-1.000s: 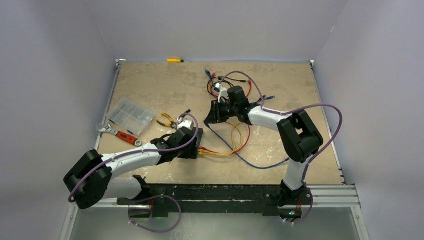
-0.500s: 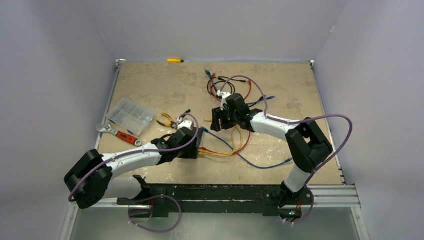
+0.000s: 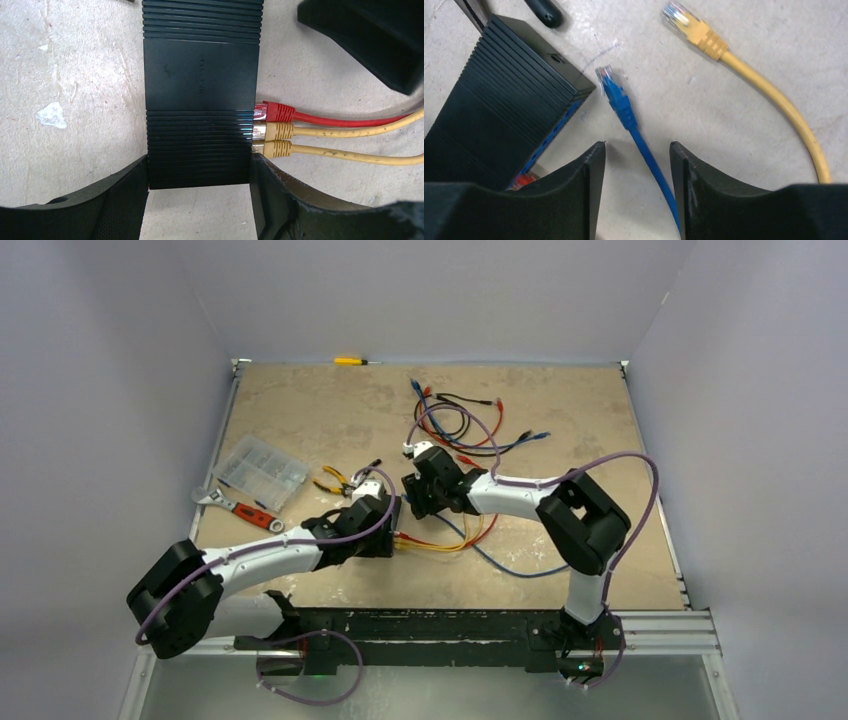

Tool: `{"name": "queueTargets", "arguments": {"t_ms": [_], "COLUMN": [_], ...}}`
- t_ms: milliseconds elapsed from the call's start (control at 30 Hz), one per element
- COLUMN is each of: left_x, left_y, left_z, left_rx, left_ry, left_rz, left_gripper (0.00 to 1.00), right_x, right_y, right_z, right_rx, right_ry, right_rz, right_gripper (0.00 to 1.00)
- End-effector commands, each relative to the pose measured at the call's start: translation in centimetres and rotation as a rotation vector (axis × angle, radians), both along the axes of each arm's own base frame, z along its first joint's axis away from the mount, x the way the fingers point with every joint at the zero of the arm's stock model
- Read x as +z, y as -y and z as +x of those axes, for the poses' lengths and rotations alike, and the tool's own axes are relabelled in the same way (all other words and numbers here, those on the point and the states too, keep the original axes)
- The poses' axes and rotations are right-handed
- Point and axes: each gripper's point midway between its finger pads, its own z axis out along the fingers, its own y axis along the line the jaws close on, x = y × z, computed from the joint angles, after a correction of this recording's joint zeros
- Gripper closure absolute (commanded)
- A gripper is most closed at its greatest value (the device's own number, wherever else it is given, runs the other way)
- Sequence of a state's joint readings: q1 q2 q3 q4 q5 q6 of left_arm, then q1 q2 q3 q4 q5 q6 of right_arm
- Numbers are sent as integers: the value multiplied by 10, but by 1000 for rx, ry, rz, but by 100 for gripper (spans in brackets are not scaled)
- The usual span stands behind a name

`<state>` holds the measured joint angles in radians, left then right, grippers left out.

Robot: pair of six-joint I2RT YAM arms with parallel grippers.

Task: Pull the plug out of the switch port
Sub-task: Pick up the connector from the center of the board.

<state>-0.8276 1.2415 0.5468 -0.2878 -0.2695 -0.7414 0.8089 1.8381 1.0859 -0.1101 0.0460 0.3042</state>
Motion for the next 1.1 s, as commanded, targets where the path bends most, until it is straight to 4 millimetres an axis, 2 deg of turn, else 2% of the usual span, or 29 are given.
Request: {"name": "queueTargets", "arguments": {"t_ms": [0, 133, 233, 367, 433, 533, 600, 1067], "left_x": [-11, -11, -11, -12, -12, -15, -16, -11], "left_y": [-23, -22, -22, -22, -20, -19, -17, -4], "left_z": [-11, -12, -11, -11, -11, -11, -12, -14], "left_rx": [41, 37, 37, 38, 37, 31, 26, -31], "left_ry": [-36, -39, -38, -37, -39, -47, -52, -51], "left_rz": [76, 74, 75, 71, 68, 67, 63, -3], "left_gripper": [100, 100, 100, 100, 100, 100, 100, 100], "right_x": [-5, -11, -14, -13, -8, 5, 14, 124], "right_y": [-4, -9, -9, -8, -10, -16, -23, -60], "right_z": [16, 20, 20, 18, 18, 18, 11, 13], "right_rx": [-33, -38, -32, -27, -24, -17, 9, 71], "right_ry": [57, 61, 59, 58, 63, 71, 47, 98], "right_rz": [-77, -101, -108, -105, -90, -53, -6, 310], "right_gripper": [51, 57, 70, 93, 100, 100, 100, 100]}}
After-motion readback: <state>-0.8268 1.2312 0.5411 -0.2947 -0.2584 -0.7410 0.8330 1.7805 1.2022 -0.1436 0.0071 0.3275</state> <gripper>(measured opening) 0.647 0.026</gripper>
